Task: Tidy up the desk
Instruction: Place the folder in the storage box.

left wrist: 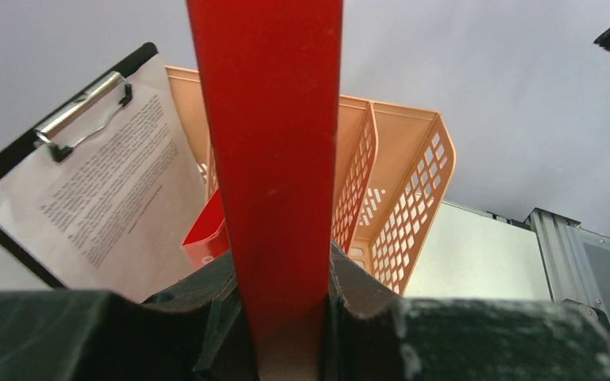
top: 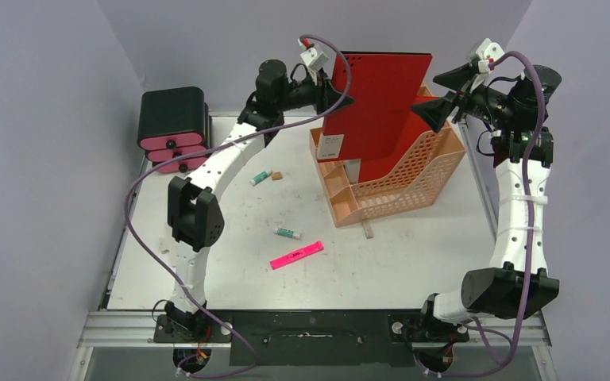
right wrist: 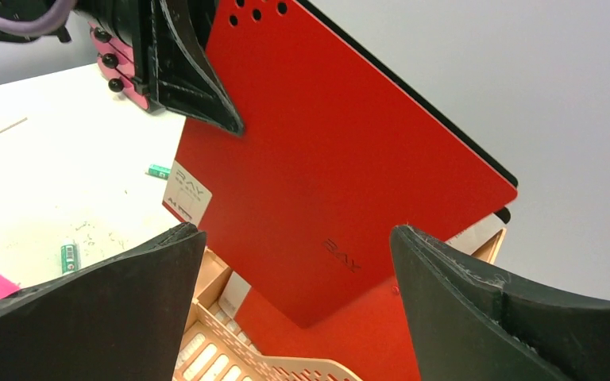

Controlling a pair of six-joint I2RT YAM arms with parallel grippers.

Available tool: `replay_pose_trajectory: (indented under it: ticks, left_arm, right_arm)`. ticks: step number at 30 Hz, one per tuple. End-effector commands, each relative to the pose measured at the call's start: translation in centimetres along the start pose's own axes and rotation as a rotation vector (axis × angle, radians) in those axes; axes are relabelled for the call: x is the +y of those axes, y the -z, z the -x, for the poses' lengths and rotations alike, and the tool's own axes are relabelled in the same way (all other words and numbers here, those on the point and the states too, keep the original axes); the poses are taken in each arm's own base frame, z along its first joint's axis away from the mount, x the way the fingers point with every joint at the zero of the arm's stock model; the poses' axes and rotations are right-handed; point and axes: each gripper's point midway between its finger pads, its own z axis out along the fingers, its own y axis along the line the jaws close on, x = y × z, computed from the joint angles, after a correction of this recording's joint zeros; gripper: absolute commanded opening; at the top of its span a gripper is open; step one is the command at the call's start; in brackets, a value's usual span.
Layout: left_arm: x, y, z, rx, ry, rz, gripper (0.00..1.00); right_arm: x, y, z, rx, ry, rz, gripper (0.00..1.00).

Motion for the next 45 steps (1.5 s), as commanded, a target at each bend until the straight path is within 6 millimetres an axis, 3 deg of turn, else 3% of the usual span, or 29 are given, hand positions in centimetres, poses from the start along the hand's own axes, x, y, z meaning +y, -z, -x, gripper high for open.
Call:
replay_pose_trajectory:
  ticks: [1, 4, 10, 14, 24, 37, 42, 45]
  left_arm:
    - [-1.8, -2.1, 4.1, -0.178, -0.09, -0.064, 0.0]
    - [-1.9, -3.3, 3.3, -0.205, -0.096, -0.107, 0.0]
    - [-1.9, -4.3, 4.2, -0.313, -0.123, -0.153, 0.0]
    - [-2.1, -5.0, 3.7, -0.339, -0.136, -0.18, 0.0]
    - [-2.3, -6.8, 1.0, -0.364, -0.138, -0.22, 0.0]
    - [-1.5, -7.2, -2.4, -0.299, -0.103, -0.229, 0.0]
    - [-1.2, -7.1, -3.5, -0.285, -0.083, -0.229, 0.2]
    - [-1.2, -7.1, -3.9, -0.277, -0.073, -0.231, 0.26]
  right_arm:
    - [-0.3, 0.6, 2.2, -0.039, 0.08, -0.011, 0.9]
    - [0.0, 0.5, 2.0, -0.04, 0.067, 0.009, 0.9]
    - [1.1, 0.6, 1.6, -0.043, 0.05, 0.058, 0.9]
    - [1.7, 0.8, 1.4, -0.042, 0.049, 0.079, 0.9]
    - [2.4, 1.2, 0.8, -0.032, 0.053, 0.096, 0.9]
    - [2.5, 1.1, 0.5, -0.034, 0.046, 0.11, 0.9]
    - [2.8, 1.2, 0.6, -0.036, 0.047, 0.115, 0.9]
    - [2.9, 1.2, 0.4, -0.036, 0.045, 0.12, 0.9]
